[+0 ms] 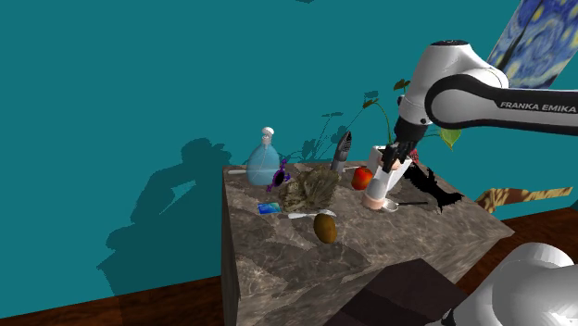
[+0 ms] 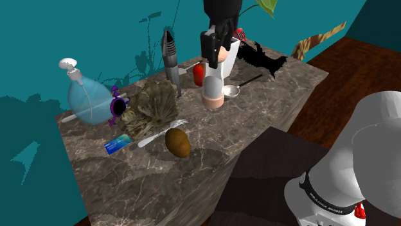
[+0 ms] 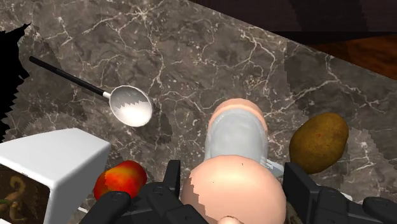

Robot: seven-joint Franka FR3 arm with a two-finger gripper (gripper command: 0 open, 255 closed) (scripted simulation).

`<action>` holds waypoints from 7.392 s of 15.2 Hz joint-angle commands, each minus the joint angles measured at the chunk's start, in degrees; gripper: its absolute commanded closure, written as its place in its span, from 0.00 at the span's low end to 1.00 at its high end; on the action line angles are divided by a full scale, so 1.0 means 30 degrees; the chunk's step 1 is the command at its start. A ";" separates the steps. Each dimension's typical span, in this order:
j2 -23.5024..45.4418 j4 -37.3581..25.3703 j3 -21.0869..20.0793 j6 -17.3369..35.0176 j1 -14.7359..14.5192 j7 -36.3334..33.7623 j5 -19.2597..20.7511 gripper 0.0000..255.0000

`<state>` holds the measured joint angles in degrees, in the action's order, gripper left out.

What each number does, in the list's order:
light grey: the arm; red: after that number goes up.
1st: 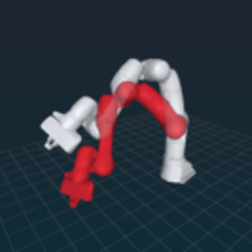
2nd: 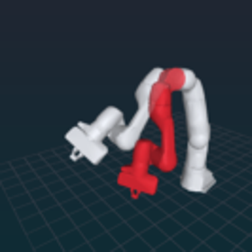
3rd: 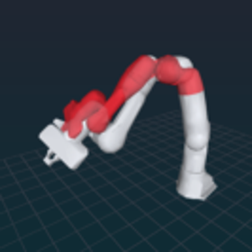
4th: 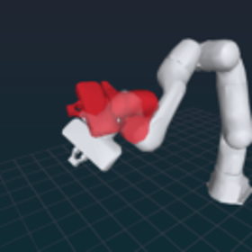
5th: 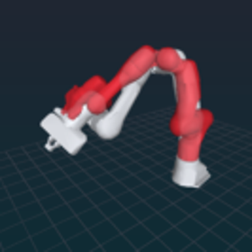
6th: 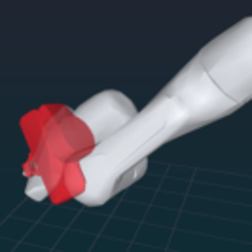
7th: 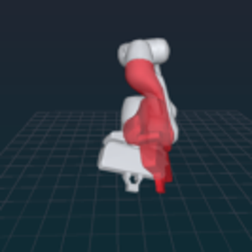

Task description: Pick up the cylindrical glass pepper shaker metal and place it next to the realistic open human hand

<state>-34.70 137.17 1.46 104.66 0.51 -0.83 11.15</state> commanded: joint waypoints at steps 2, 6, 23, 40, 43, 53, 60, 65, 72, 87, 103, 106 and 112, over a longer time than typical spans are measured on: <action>0.0006 -0.0794 -0.0060 -0.0789 -0.0023 0.0090 -0.0070 1.00; 0.0083 -0.1871 -0.0101 -0.1778 -0.0028 0.0248 -0.0129 1.00; 0.0669 -0.6335 0.0080 -0.5531 0.0121 0.1276 -0.0101 1.00; -0.1660 -0.5486 0.6451 -0.5117 0.2213 0.8834 0.3410 1.00; -0.1461 -0.5953 0.7717 -0.4917 0.2451 1.0226 0.3958 1.00; 0.0541 -0.8836 1.2536 -0.3979 0.2433 1.5067 0.4928 1.00; 0.3376 -1.2129 1.7219 -0.3155 0.1194 1.8982 0.4060 1.00; 0.3424 -1.1310 1.7879 -0.2121 0.1154 1.9207 0.4134 1.00; 0.2960 -0.9261 1.7998 -0.0470 0.1470 1.8789 0.4620 1.00; 0.2843 -0.5587 1.9080 0.3201 0.1683 1.8223 0.5384 1.00; 0.4100 -0.2607 2.1517 0.7518 0.0869 1.8142 0.5609 1.00; 0.4520 -0.2149 2.2187 0.8396 0.0501 1.8222 0.5515 1.00; 0.4949 -0.1767 2.2871 0.9199 0.0077 1.8334 0.5371 1.00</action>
<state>-19.89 131.82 70.00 132.14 0.78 54.16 27.26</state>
